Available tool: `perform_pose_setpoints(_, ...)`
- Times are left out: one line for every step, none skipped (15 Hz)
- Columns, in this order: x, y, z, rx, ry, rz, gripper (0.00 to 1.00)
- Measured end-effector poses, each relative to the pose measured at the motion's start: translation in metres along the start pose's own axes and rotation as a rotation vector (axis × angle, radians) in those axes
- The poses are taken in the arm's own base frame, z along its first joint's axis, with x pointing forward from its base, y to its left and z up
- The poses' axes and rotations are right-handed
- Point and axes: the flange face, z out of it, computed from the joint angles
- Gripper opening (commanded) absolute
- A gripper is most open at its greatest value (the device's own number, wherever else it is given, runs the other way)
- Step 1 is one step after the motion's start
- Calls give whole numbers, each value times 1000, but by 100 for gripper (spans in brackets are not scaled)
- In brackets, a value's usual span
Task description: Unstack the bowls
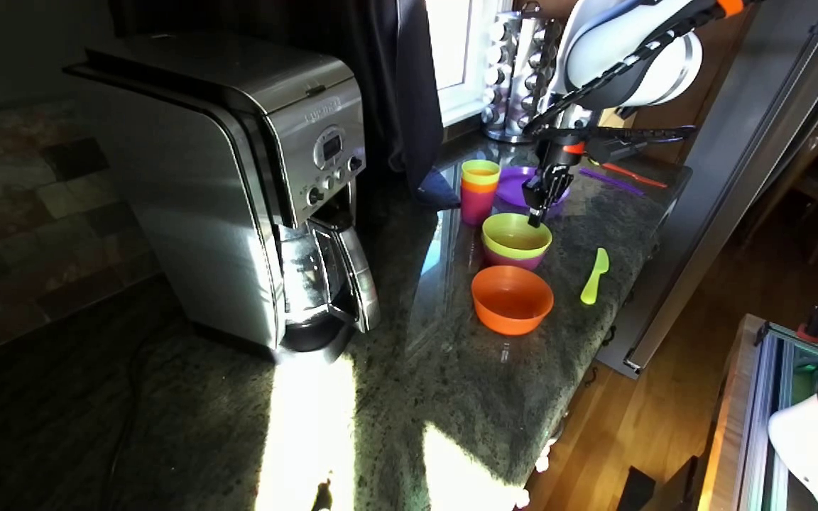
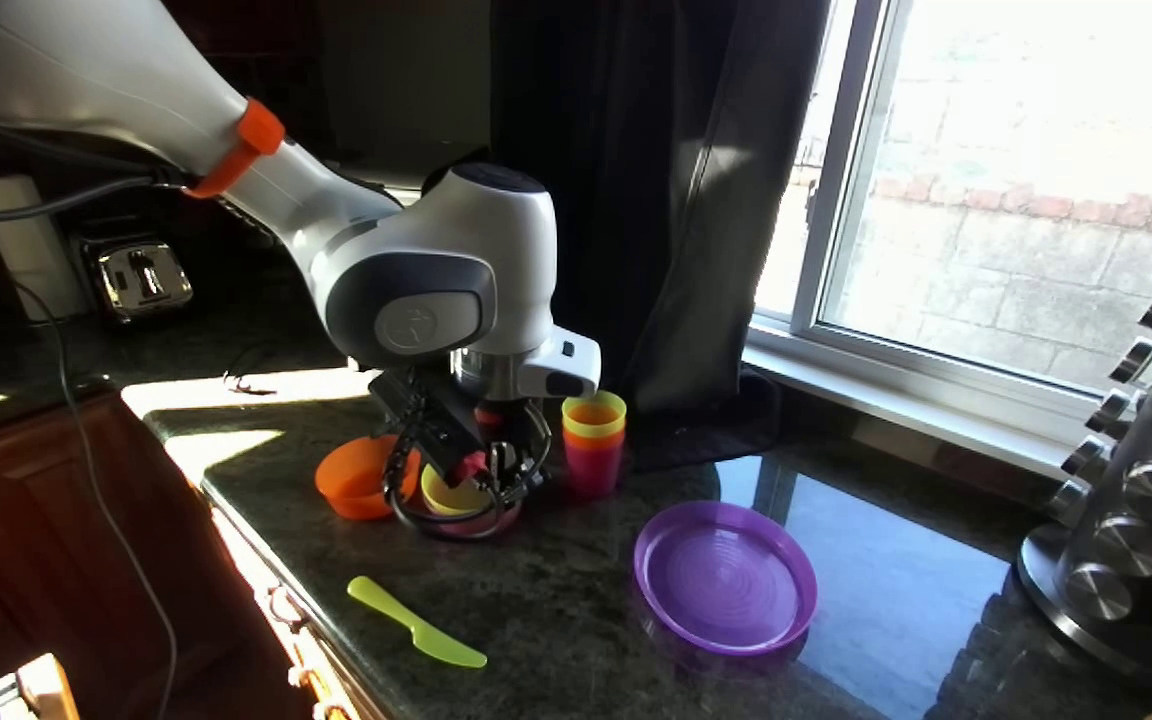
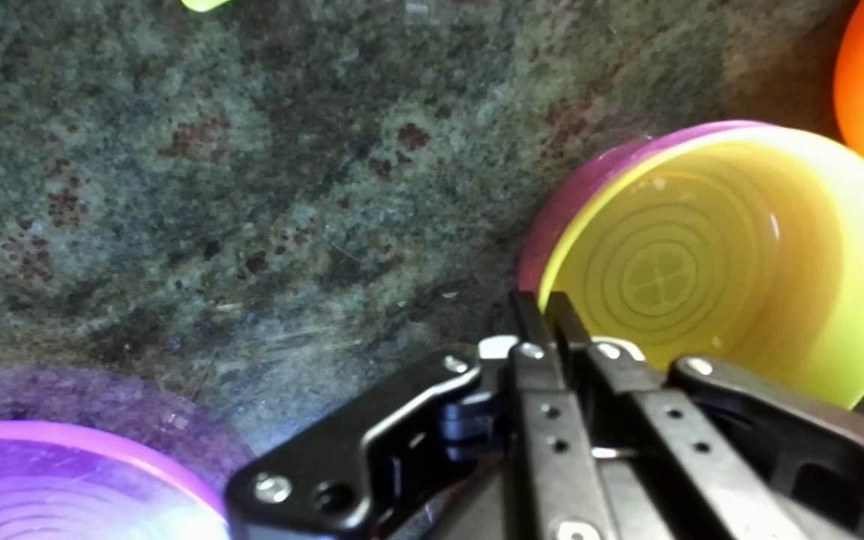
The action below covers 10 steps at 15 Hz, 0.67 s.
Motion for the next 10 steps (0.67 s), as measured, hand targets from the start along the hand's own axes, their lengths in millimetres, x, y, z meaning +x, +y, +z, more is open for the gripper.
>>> perform_pose_setpoints(0, 0, -1, 0, 2, 0, 1)
perform_pose_setpoints(0, 0, -2, 0, 4, 0, 1)
perform_pose_setpoints(0, 0, -2, 0, 5, -1, 1)
perform_pose_setpoints(0, 0, -3, 0, 6, -1, 1)
perform_pose_setpoints(0, 0, -3, 0, 6, -1, 1)
perform_pose_setpoints(0, 0, -3, 1, 7, -1, 1)
perform_pose_setpoints(0, -1, -4, 1, 9, -1, 1)
perform_pose_setpoints(0, -1, -5, 1, 11, -2, 1)
perform_pose_setpoints(0, -1, -7, 5, 14, -3, 1)
perform_pose_setpoints(1, -1, -8, 13, 19, -5, 1)
